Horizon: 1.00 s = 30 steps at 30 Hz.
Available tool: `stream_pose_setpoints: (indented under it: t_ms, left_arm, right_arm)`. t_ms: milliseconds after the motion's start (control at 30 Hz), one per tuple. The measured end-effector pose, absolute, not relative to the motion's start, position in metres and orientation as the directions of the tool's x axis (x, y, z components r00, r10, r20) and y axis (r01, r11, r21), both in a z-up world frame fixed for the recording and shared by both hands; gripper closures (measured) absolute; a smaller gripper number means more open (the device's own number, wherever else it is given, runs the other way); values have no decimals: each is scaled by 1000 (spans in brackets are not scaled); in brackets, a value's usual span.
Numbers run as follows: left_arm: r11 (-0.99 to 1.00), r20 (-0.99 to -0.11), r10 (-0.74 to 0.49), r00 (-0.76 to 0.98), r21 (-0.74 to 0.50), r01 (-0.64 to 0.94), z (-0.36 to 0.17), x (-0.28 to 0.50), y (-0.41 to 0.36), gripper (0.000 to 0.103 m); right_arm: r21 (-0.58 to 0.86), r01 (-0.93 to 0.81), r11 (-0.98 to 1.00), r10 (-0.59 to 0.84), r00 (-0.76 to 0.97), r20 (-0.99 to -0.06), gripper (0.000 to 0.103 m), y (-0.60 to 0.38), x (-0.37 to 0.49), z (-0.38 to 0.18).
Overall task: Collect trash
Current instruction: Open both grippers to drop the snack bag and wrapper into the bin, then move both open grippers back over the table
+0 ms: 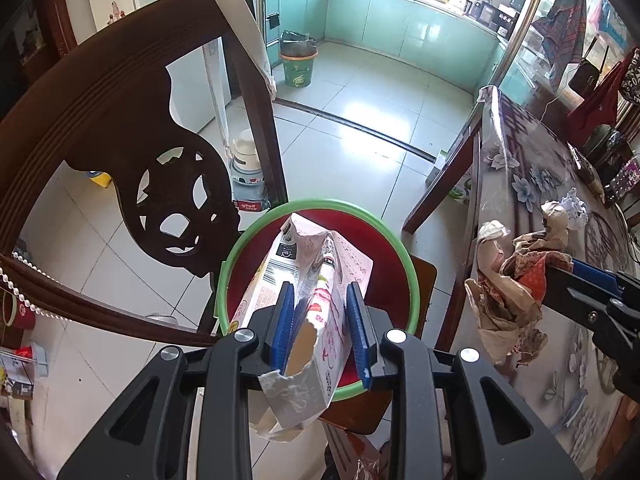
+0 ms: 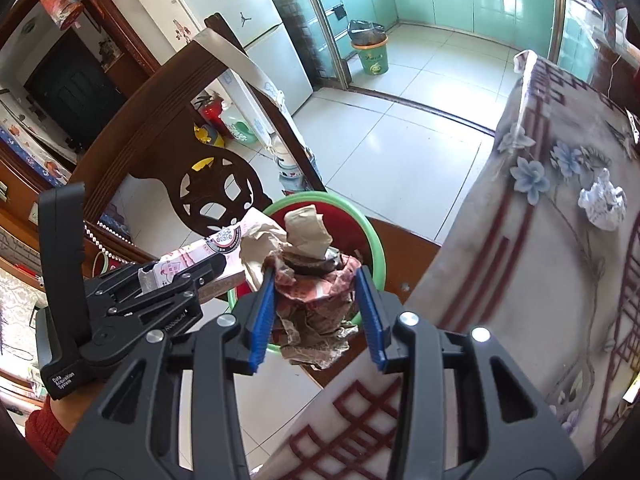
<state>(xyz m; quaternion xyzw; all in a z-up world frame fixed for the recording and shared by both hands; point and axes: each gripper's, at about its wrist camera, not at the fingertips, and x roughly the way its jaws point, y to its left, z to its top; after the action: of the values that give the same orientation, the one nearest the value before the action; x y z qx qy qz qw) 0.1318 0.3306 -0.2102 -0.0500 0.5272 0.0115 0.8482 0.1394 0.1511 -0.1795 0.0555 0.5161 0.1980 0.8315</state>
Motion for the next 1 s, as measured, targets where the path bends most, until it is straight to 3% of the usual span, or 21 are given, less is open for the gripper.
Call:
stream_pose_setpoints:
  t_ms: [33,67,100,733,1000]
  left_arm:
    - [995,-896,-18,443,-61,-83,-211,134,331,71]
    - [994,-897,-4,443,-51,-93,-211,136,332,54]
    - [994,-892,4,453,-47,-102,-210,137,333,46]
    - [996,-866,-74,494,-90,-10,-182,139,281,46]
    - [993,-869,-119,480,-104,57,-183,137,245,46]
  right_arm:
    - [294,-266,918,383,398,-834,48,152,142,-179]
    - [293,-260,920,380,407,-831,41,152,143,-178]
    - [296,-257,920,382,416,-825,41,151,143,-176]
    - [297,-163,941,338,455,-824,38,79,105,-159]
    - [224,-63,973,226,484,-845,34,23,75,-162]
